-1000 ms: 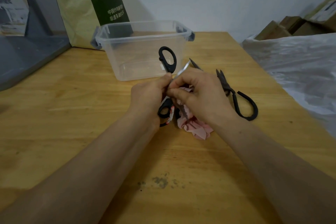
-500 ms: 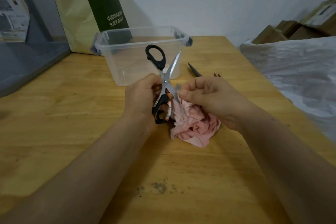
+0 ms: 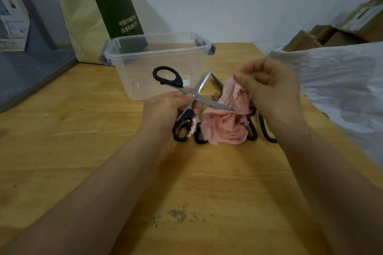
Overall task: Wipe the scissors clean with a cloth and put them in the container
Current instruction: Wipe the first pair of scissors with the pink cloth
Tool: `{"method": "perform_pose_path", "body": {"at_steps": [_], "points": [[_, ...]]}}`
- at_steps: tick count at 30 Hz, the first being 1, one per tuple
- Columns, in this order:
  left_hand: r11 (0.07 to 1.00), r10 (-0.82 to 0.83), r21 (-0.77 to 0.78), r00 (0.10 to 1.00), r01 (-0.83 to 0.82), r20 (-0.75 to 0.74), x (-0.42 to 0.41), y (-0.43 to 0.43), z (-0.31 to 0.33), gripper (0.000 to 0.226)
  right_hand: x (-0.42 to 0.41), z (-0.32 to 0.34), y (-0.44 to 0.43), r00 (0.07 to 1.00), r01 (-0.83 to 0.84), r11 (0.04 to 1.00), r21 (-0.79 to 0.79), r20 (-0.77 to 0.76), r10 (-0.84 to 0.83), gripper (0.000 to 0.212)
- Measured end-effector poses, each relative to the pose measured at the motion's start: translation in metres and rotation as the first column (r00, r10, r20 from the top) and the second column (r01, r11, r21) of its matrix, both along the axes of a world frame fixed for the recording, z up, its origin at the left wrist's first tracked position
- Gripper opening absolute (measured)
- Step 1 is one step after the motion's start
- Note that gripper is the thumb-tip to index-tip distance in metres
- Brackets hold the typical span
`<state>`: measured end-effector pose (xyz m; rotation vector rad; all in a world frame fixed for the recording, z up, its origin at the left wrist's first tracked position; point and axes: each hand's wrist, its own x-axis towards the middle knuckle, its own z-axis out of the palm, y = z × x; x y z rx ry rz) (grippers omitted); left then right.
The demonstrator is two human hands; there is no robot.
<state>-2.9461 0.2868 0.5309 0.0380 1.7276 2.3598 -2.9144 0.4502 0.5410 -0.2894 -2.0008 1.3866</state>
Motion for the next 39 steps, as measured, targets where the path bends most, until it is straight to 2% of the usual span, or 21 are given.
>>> {"method": "perform_pose_path", "body": {"at_steps": [3, 5, 7, 9, 10, 12, 16, 22, 27, 30, 36, 39], "points": [[0.998, 0.011, -0.055, 0.999, -0.014, -0.052, 0.000, 0.000, 0.000, 0.009, 0.001, 0.003, 0.006, 0.978, 0.170, 0.985, 0.043, -0.128, -0.163, 0.012], [0.996, 0.016, -0.084, 0.997, -0.023, -0.078, 0.000, 0.000, -0.001, 0.012, 0.003, 0.004, 0.010, 0.970, 0.207, 0.977, 0.056, -0.145, -0.197, 0.014], [0.996, 0.002, -0.092, 0.996, -0.010, -0.087, 0.001, 0.000, -0.001, 0.013, 0.004, 0.002, 0.006, 0.997, 0.063, 0.998, 0.030, -0.041, -0.062, 0.021], [0.996, -0.011, -0.088, 0.995, 0.002, -0.098, 0.001, 0.001, -0.001, 0.013, 0.004, -0.001, -0.009, 0.974, -0.196, 0.979, -0.057, 0.103, 0.201, 0.018], [0.997, -0.006, -0.082, 0.994, -0.002, -0.105, 0.001, 0.001, -0.002, 0.012, 0.003, -0.003, -0.015, 0.948, -0.283, 0.954, -0.097, 0.125, 0.293, 0.014], [0.997, 0.013, -0.070, 0.993, -0.021, -0.115, 0.001, 0.001, -0.003, 0.011, 0.002, -0.006, -0.019, 0.922, -0.362, 0.921, -0.143, 0.091, 0.376, 0.009], [0.996, 0.009, -0.088, 0.990, -0.022, -0.144, 0.003, 0.002, -0.005, 0.016, -0.001, -0.011, -0.021, 0.910, -0.381, 0.911, -0.155, 0.112, 0.400, 0.011], [0.997, 0.030, -0.069, 0.986, -0.042, -0.165, 0.005, 0.005, -0.006, 0.011, 0.001, -0.007, -0.021, 0.896, -0.372, 0.848, -0.377, 0.092, 0.435, 0.016], [0.999, 0.021, -0.022, 0.987, -0.025, -0.159, 0.005, 0.003, -0.005, 0.013, 0.001, -0.008, -0.017, 0.851, -0.419, 0.779, -0.466, 0.097, 0.516, 0.013], [1.000, 0.016, 0.009, 0.987, -0.015, -0.160, 0.005, 0.003, -0.005, 0.012, 0.002, -0.008, -0.018, 0.838, -0.433, 0.769, -0.470, 0.103, 0.535, 0.024], [1.000, 0.024, -0.013, 0.980, -0.027, -0.198, 0.005, 0.006, -0.009, 0.011, 0.001, -0.010, -0.018, 0.826, -0.394, 0.810, -0.434, 0.220, 0.519, 0.012], [0.999, 0.035, -0.028, 0.978, -0.042, -0.205, 0.006, 0.006, -0.009, 0.008, 0.001, -0.010, -0.021, 0.850, -0.388, 0.838, -0.383, 0.202, 0.486, 0.009]]}}
